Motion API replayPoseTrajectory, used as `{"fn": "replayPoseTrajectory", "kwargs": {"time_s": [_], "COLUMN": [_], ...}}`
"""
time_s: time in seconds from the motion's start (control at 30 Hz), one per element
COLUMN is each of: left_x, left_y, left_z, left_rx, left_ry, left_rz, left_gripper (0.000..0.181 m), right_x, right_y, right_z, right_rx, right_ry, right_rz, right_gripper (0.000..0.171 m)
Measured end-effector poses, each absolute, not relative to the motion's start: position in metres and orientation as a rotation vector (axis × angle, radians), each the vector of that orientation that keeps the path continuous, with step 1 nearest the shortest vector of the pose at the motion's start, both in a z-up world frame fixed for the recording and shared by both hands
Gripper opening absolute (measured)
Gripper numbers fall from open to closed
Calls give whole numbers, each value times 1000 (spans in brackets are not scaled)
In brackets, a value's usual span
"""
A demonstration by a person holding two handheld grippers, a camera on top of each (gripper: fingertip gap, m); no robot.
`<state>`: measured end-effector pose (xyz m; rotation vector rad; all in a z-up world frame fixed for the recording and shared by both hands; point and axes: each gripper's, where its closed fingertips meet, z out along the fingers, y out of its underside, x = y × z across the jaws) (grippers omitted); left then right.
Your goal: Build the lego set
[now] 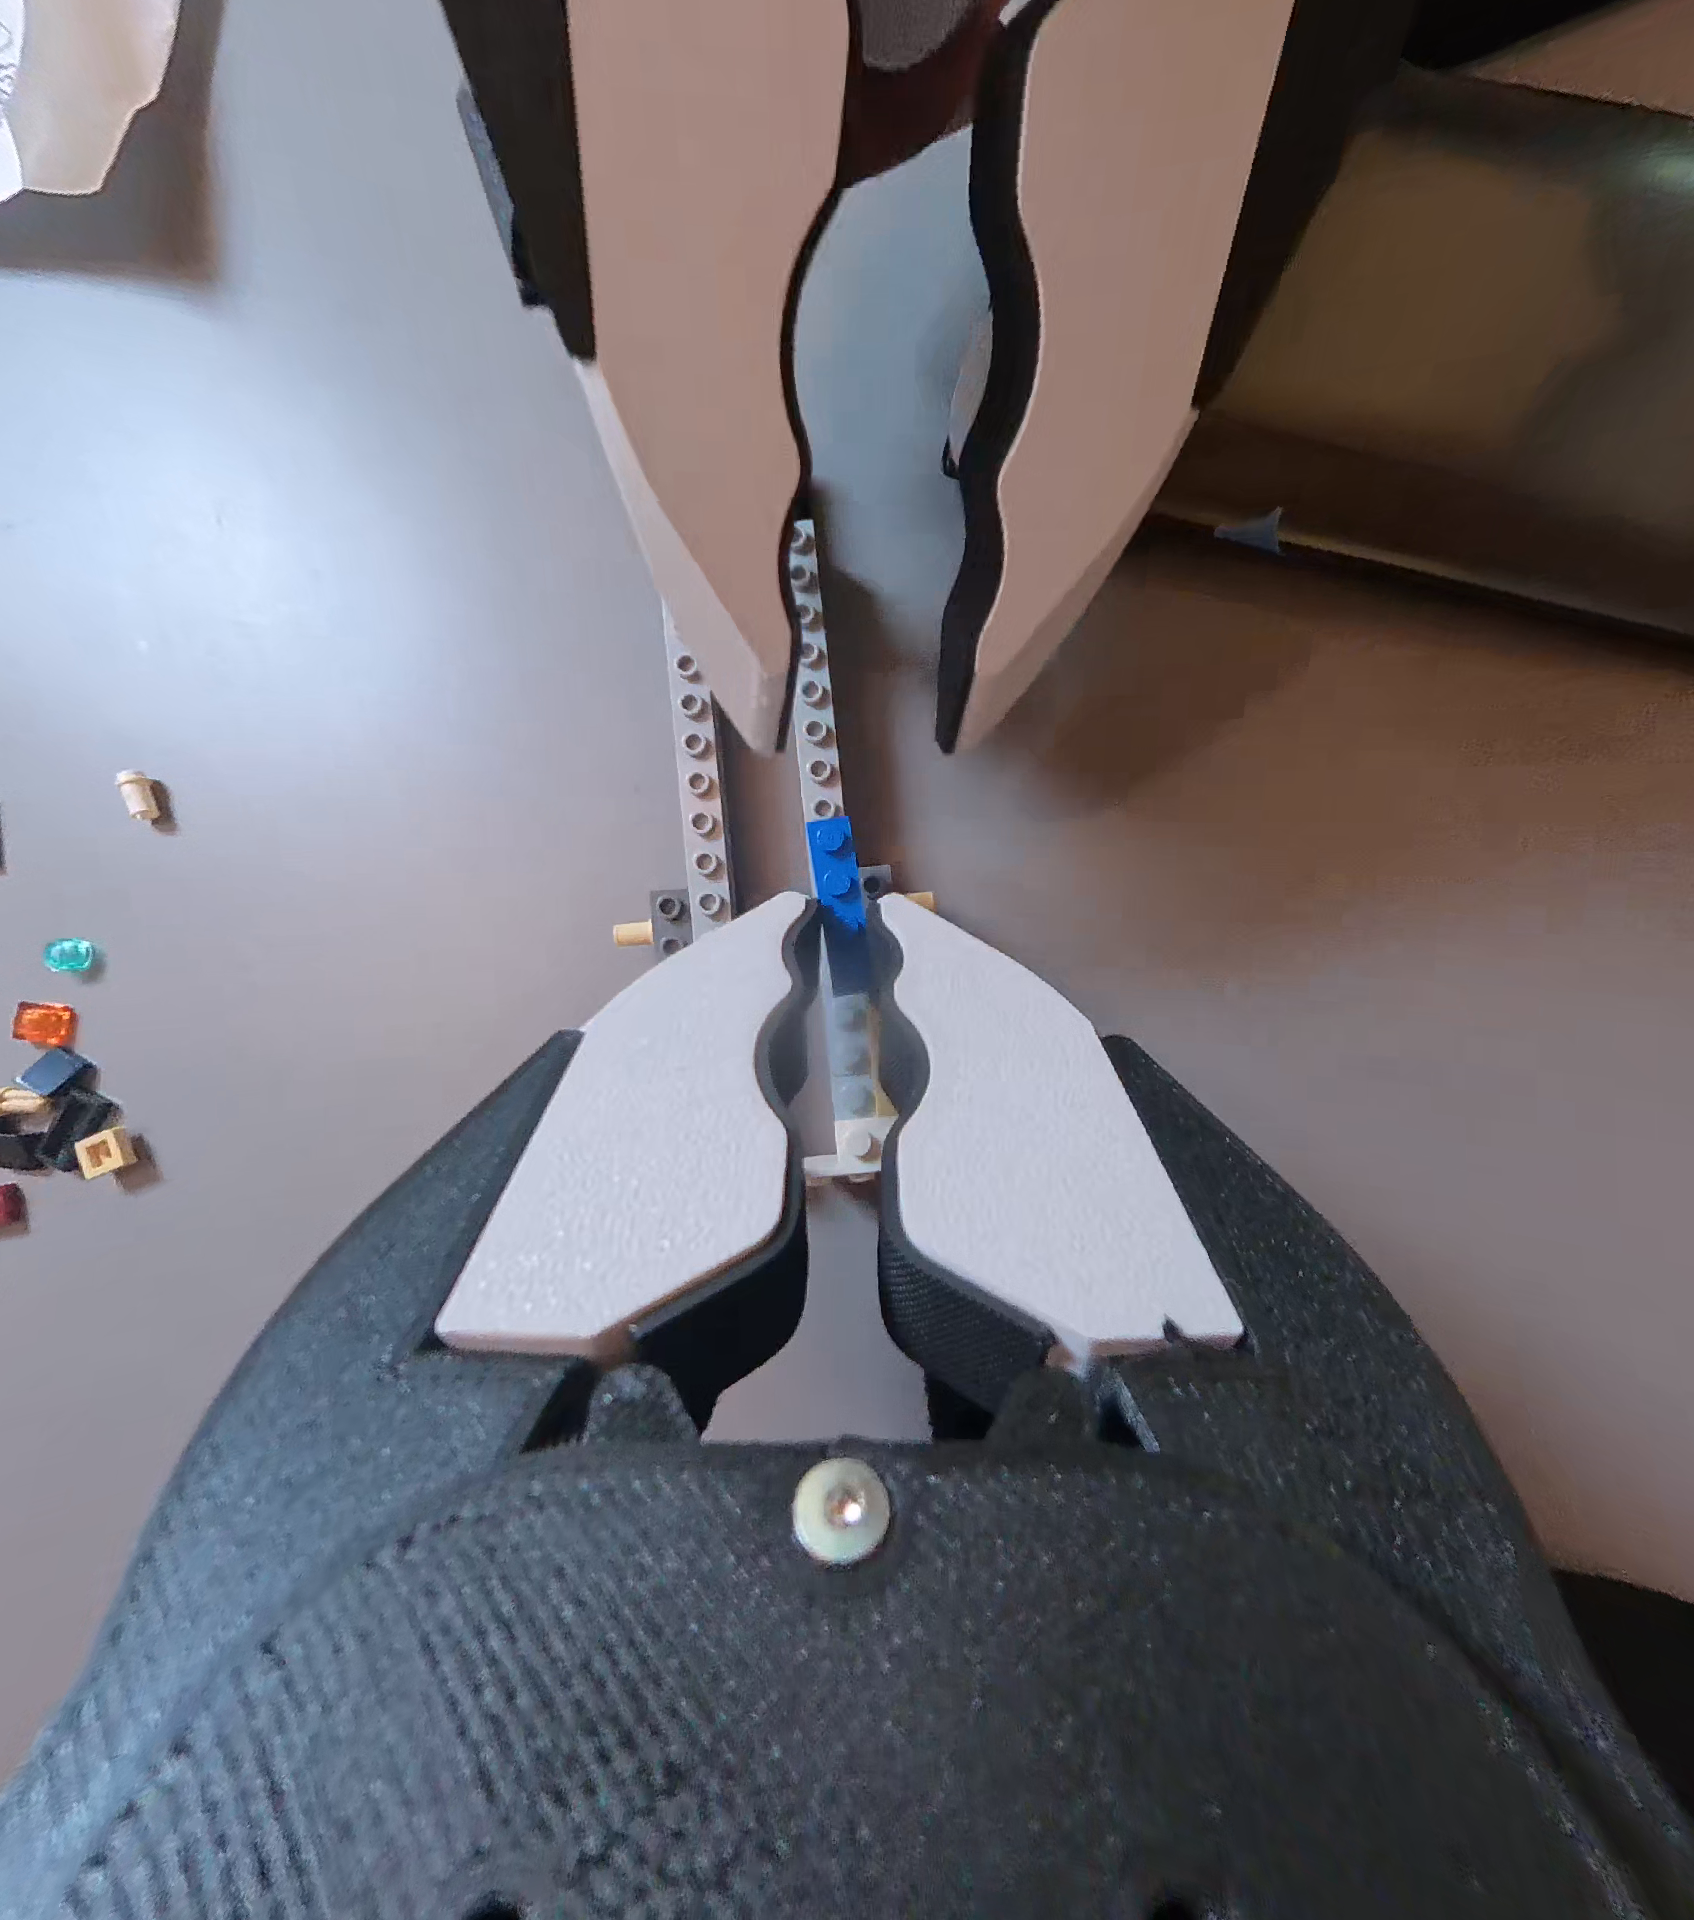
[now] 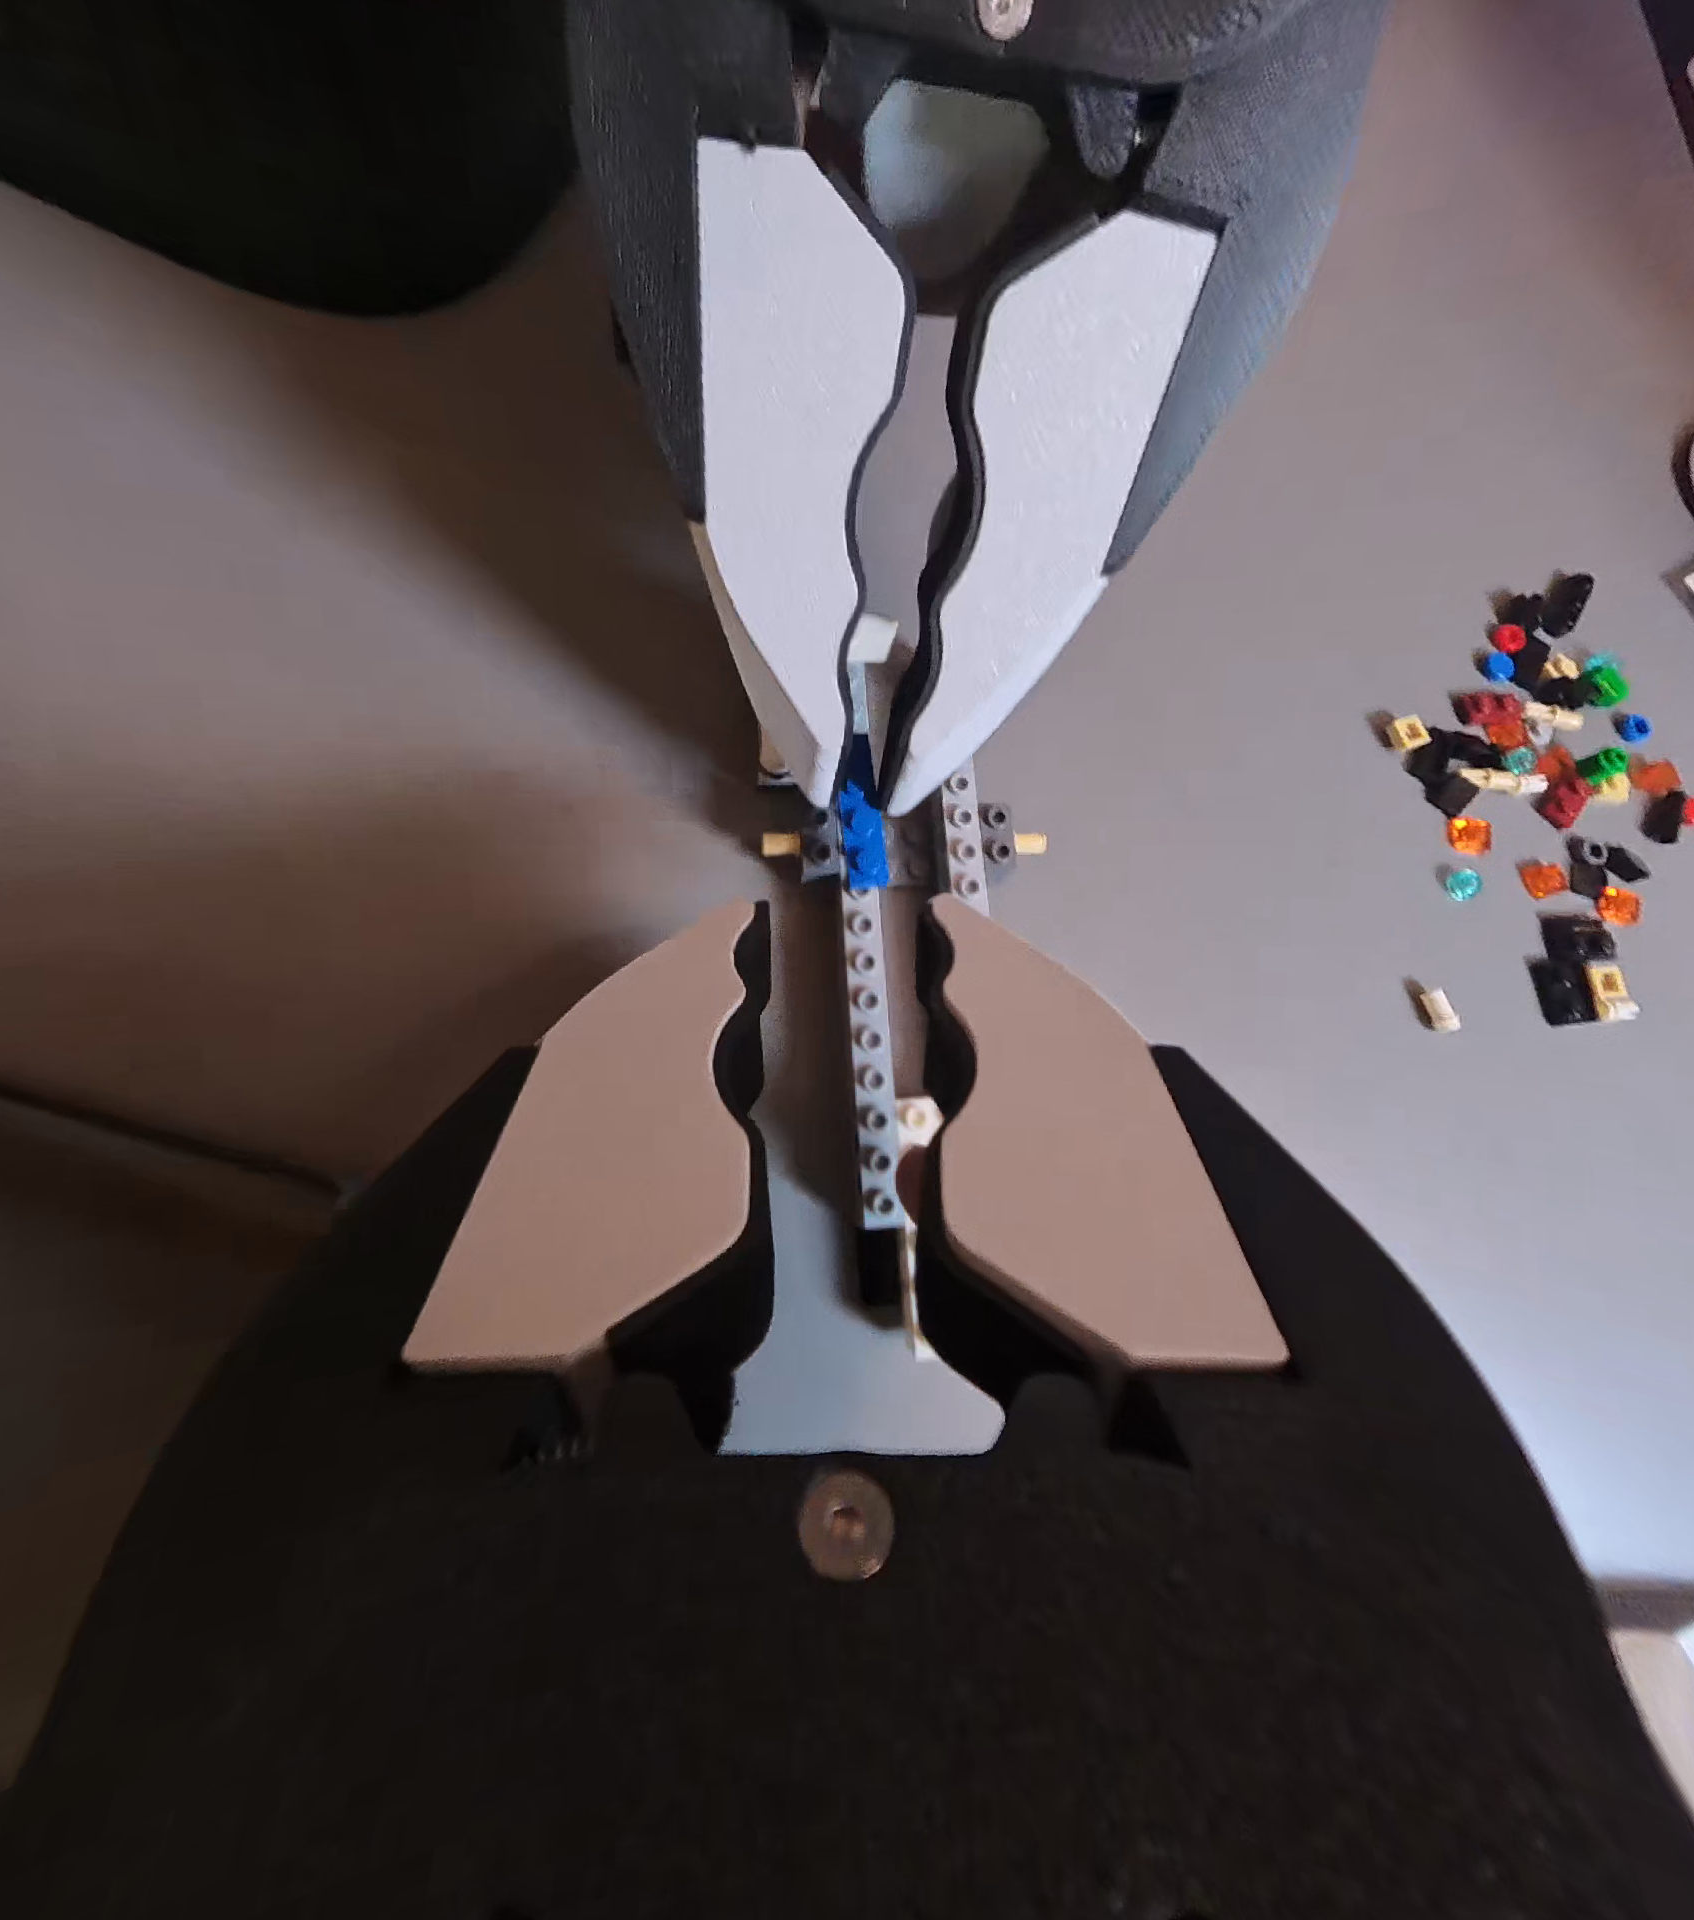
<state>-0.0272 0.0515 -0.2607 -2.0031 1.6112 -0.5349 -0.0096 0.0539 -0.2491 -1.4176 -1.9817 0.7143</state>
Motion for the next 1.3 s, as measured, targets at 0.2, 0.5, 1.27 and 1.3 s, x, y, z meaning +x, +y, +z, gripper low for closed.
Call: {"fn": "replayPoseTrajectory", "kwargs": {"time_s": [0.2, 0.5, 1.27, 1.3], "left_x": [-26, -28, -46, -45], "left_y": [52, 52, 36, 36], "left_z": [-265, -265, -257, -258], "left_rx": [-1990, -1977, -1927, -1924], "left_ry": [1630, 1627, 1525, 1514], "left_rz": [-517, -527, -384, -381], "left_gripper": [8, 8, 37, 37], "right_x": [-23, -25, -28, -28], "right_y": [54, 55, 58, 58], "right_z": [-259, -264, -269, -269], "right_rx": [-1420, -1406, -1484, -1491], "right_ry": [-2029, -2147, -2326, -2327], "right_rz": [656, 549, 507, 502], "right_gripper": [17, 12, 8, 8]}}
